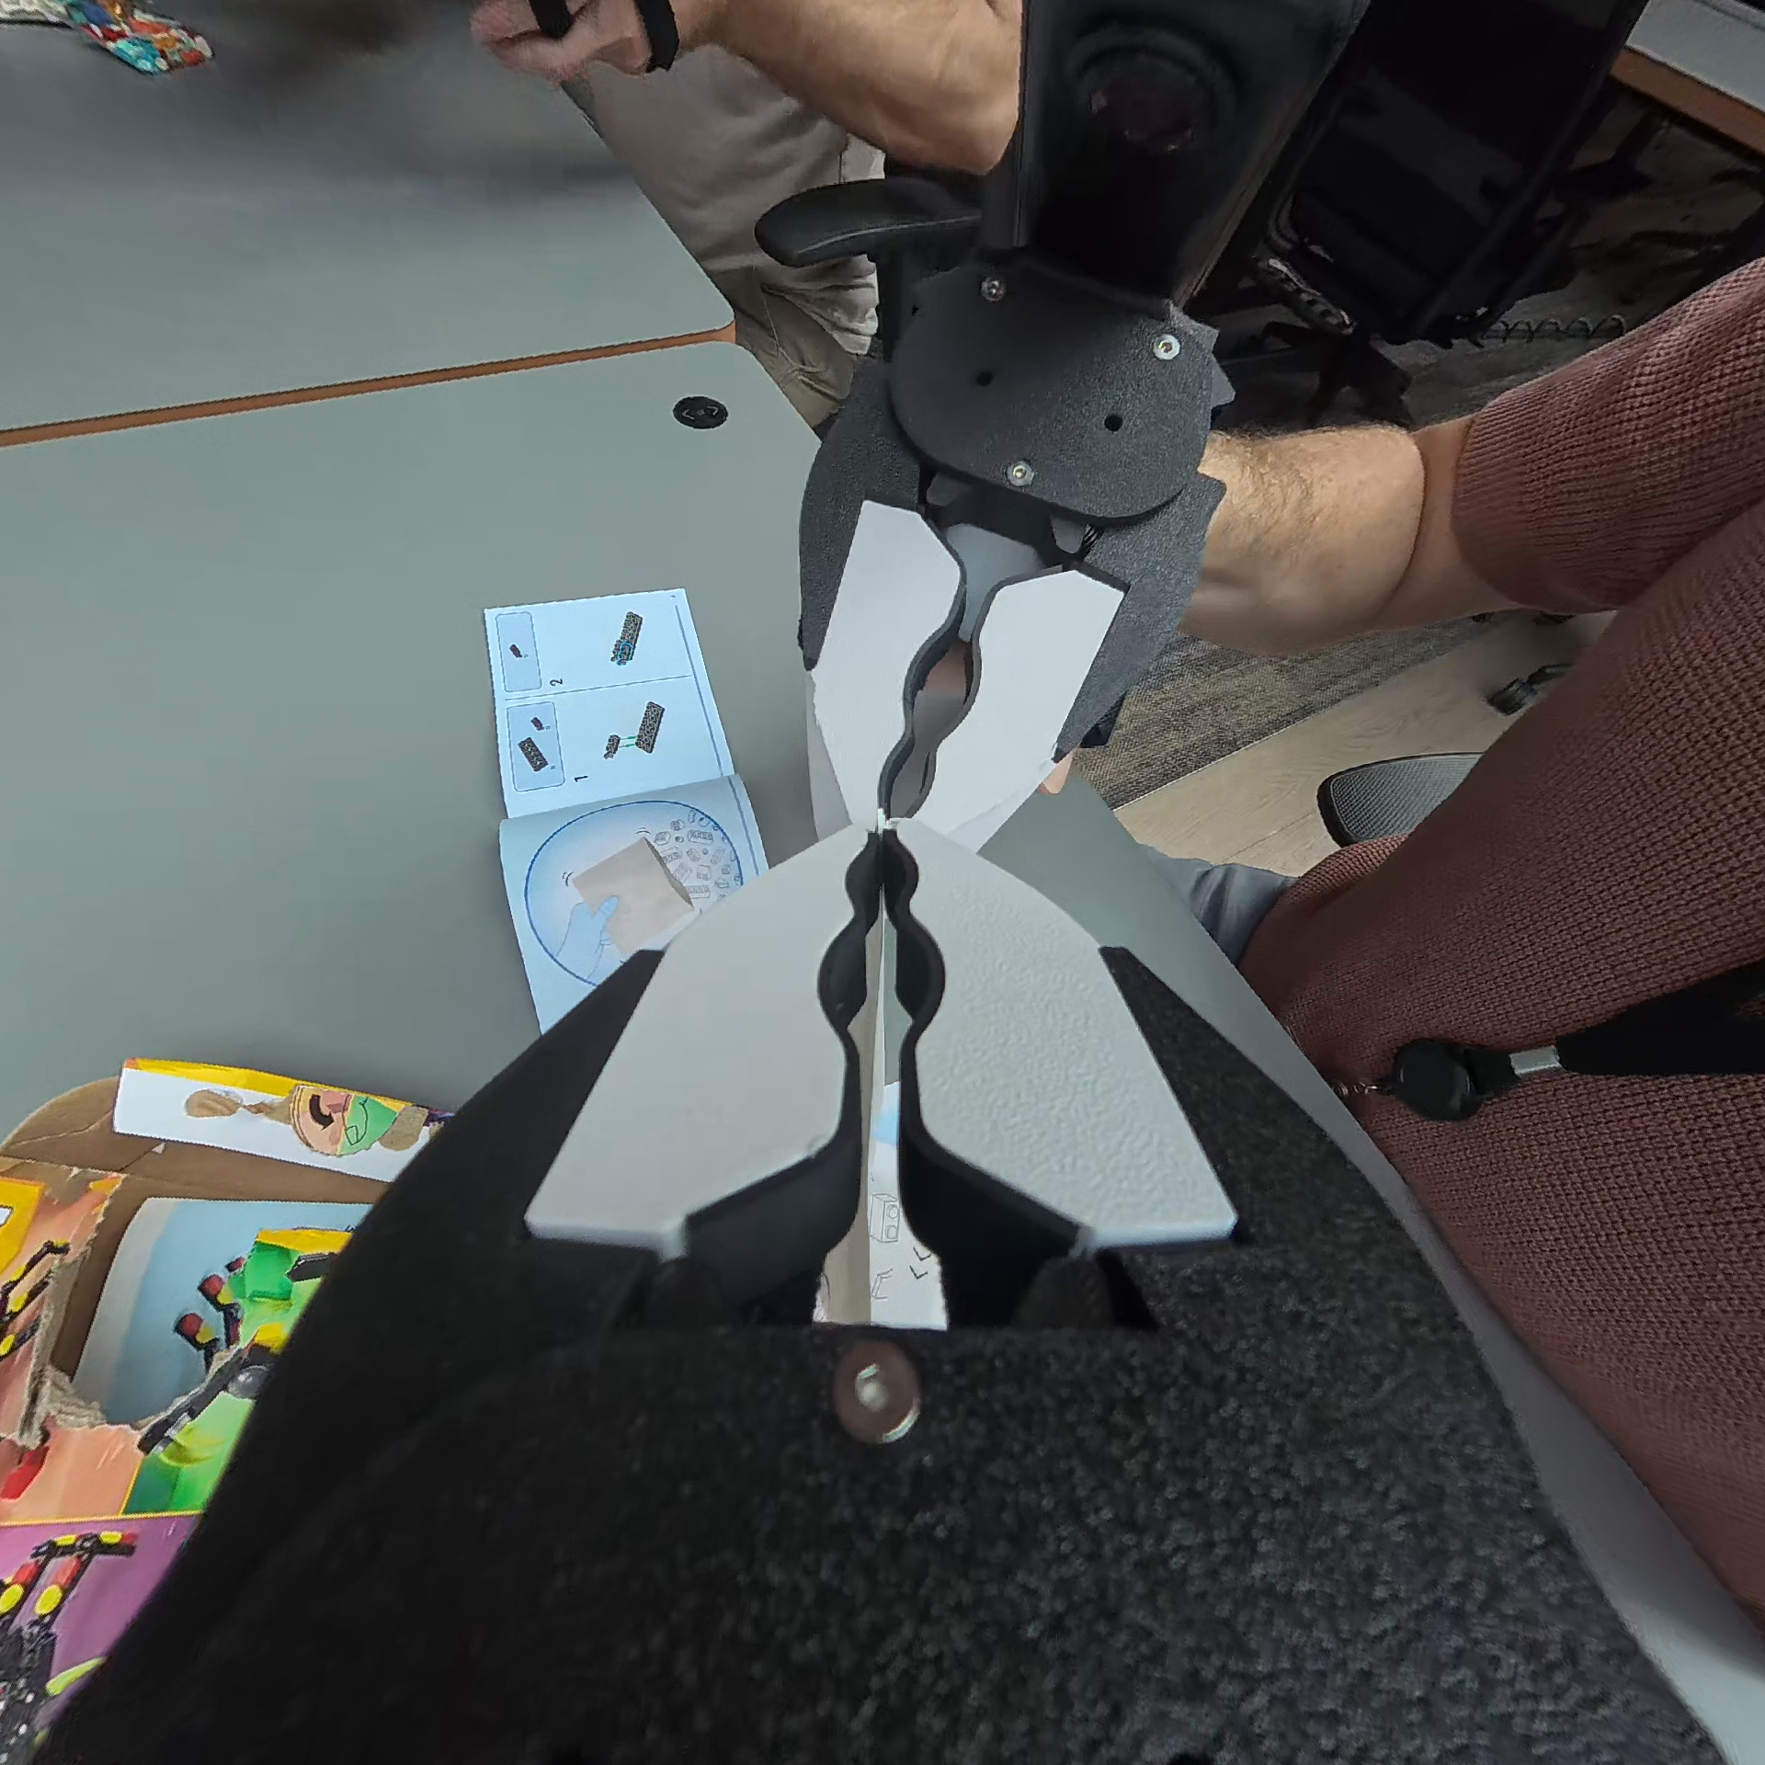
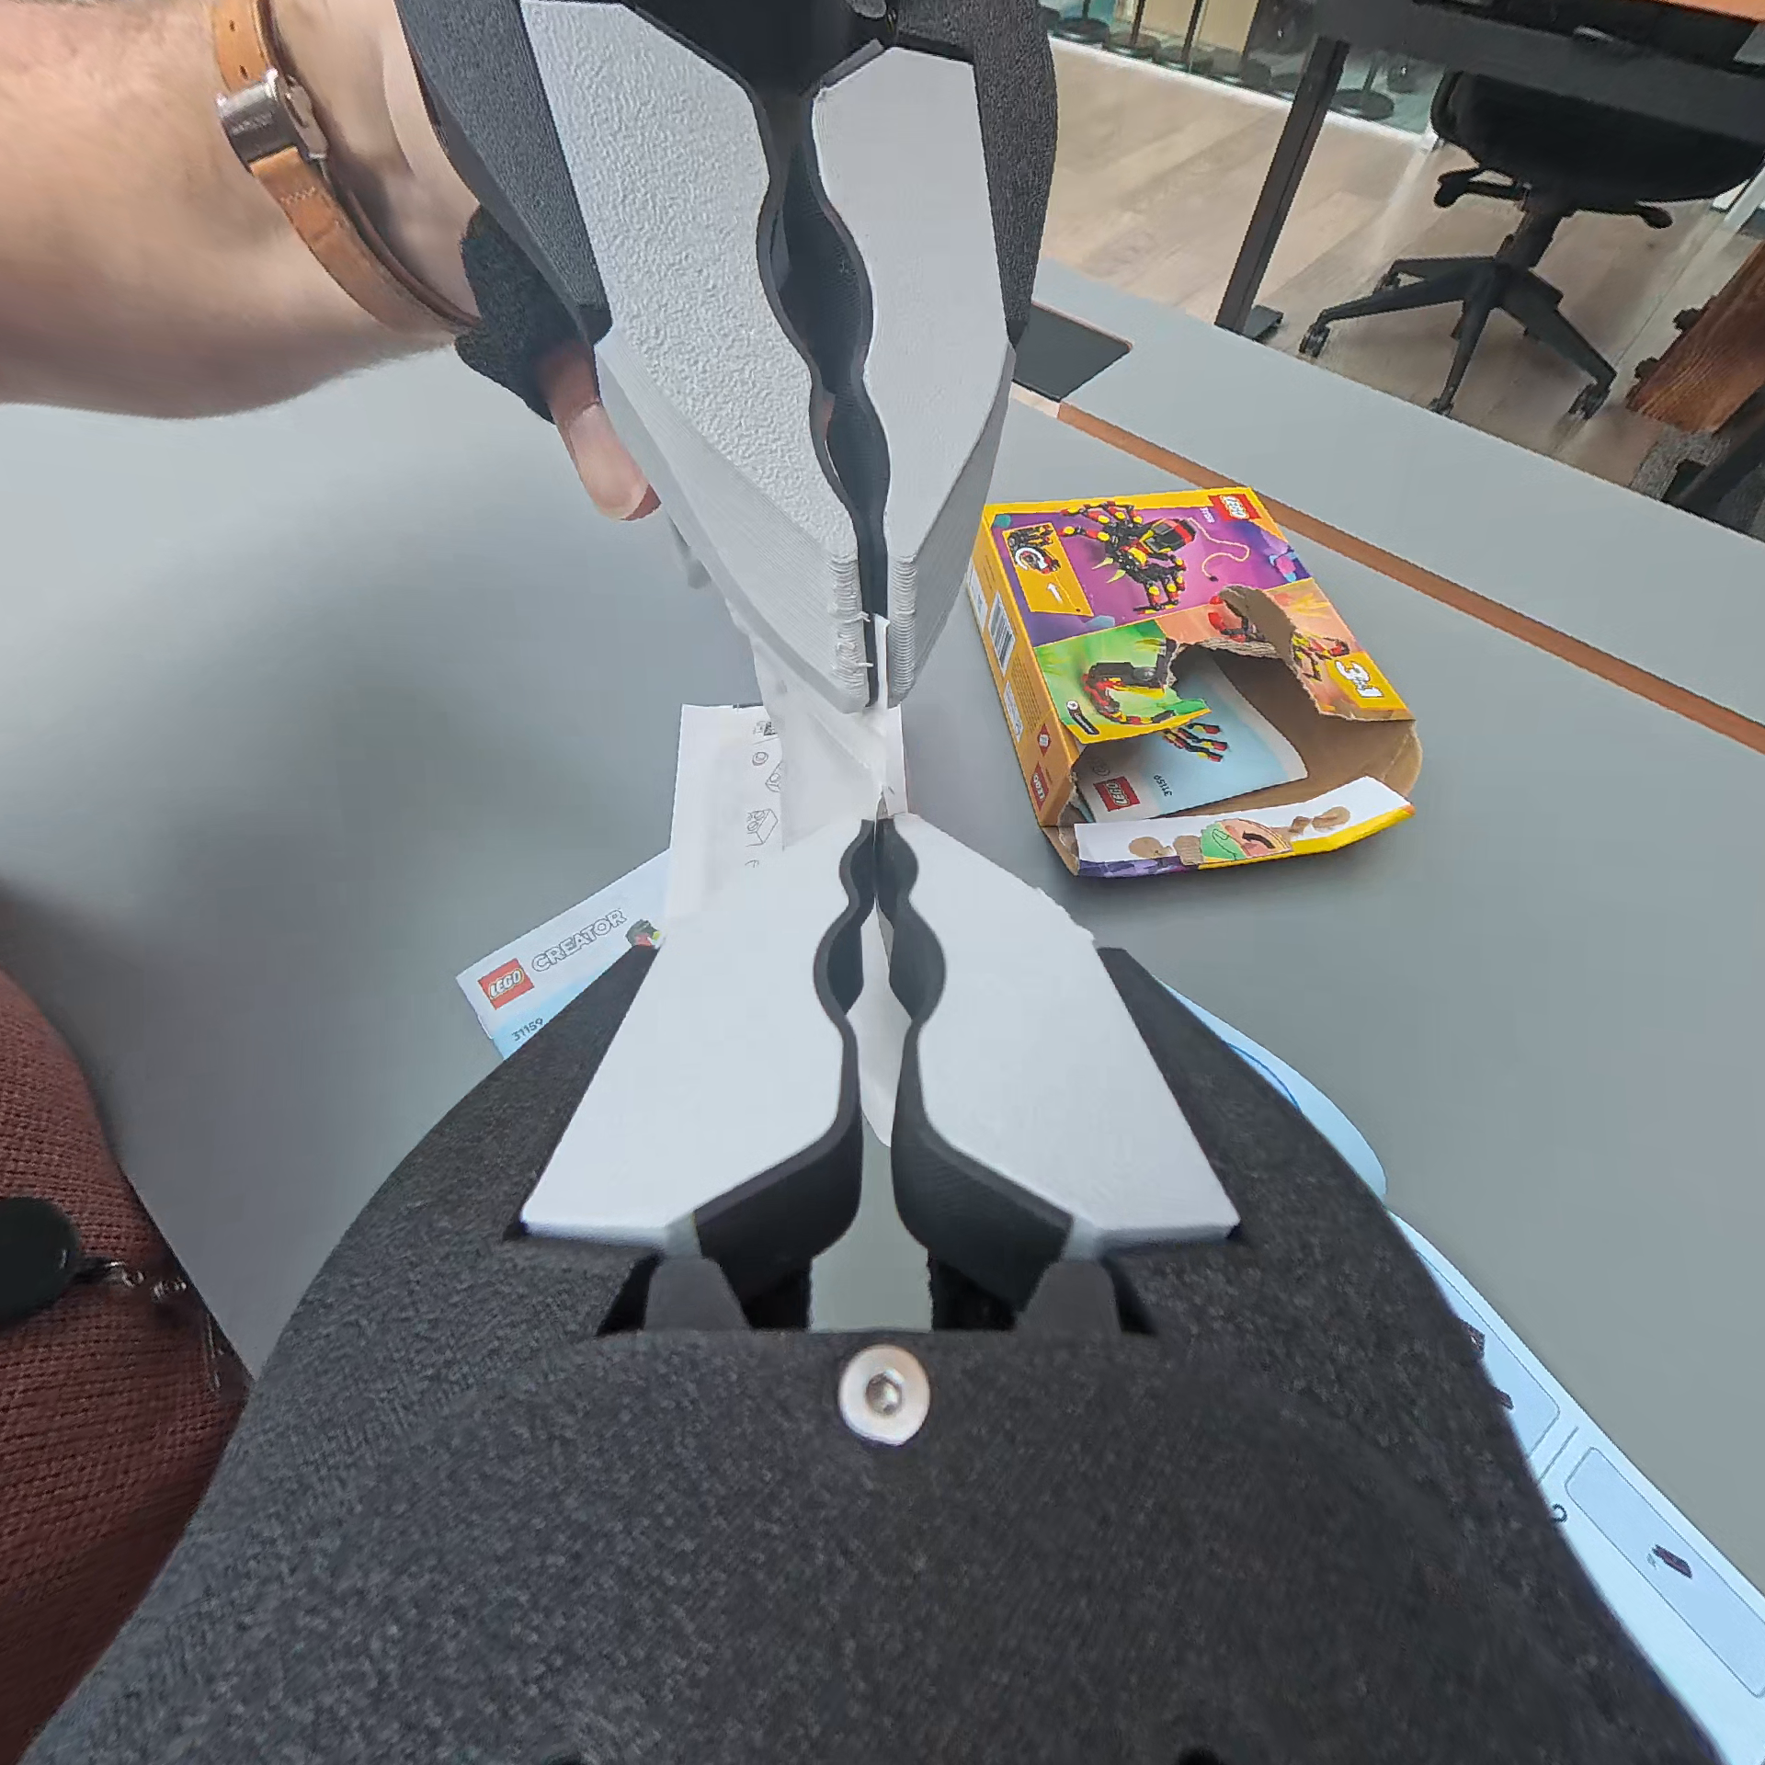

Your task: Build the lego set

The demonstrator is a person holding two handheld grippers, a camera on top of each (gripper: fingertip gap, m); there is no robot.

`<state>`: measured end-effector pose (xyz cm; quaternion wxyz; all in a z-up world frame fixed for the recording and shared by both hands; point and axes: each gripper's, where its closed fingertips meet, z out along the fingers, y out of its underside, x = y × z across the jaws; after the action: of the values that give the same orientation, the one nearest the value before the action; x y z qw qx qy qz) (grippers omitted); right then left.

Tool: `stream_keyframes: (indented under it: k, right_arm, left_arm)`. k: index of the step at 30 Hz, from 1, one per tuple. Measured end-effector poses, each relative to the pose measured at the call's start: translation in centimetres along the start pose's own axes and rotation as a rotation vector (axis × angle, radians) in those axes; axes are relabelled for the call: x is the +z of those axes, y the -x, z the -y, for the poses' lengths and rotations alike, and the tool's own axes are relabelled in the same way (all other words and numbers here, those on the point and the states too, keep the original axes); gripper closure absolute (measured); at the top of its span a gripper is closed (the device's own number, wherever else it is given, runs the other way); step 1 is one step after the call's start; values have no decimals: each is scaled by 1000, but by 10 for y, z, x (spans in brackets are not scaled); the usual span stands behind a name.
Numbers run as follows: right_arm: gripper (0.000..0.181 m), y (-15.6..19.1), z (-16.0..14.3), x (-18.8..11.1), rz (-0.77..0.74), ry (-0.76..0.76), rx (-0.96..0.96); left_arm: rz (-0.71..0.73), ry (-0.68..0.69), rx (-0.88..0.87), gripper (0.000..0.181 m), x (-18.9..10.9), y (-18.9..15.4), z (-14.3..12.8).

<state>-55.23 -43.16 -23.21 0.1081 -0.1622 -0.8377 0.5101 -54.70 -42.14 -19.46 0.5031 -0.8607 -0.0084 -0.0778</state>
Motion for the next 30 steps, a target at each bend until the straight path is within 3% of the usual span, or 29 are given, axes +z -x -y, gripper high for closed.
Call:
stream_keyframes:
  k: [1,7,17,30]
  right_arm:
    - [181,1,0,1,2,7,-1]
    - [181,2,2,3,-10,55,-63]
    - [181,0,2,4,-12,44,-42]
    - [179,1,6,10,-26,20,-45]
  left_arm:
    - [11,3,12,181,-1,0,-1]
    - [53,107,84,180,5,1,-11]
    - [15,-7,-1,180,-4,3,-4]
    - [24,-10,6,181,-4,3,-6]
